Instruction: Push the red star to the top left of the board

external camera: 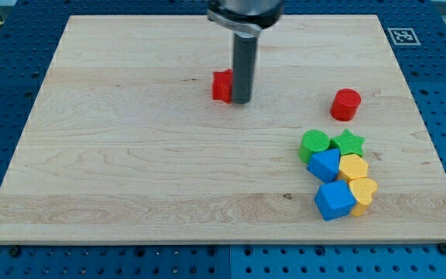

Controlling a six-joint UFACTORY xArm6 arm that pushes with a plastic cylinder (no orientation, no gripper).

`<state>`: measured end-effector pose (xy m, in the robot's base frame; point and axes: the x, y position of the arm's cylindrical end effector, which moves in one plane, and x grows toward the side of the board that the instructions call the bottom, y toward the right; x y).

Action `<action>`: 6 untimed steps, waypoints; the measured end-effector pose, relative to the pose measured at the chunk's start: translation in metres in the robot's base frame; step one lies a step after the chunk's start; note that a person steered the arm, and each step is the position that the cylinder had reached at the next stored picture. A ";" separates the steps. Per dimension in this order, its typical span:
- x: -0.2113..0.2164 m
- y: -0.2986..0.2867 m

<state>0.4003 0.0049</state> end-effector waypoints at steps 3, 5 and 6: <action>-0.037 -0.066; -0.056 -0.045; -0.076 -0.058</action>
<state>0.3244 -0.0526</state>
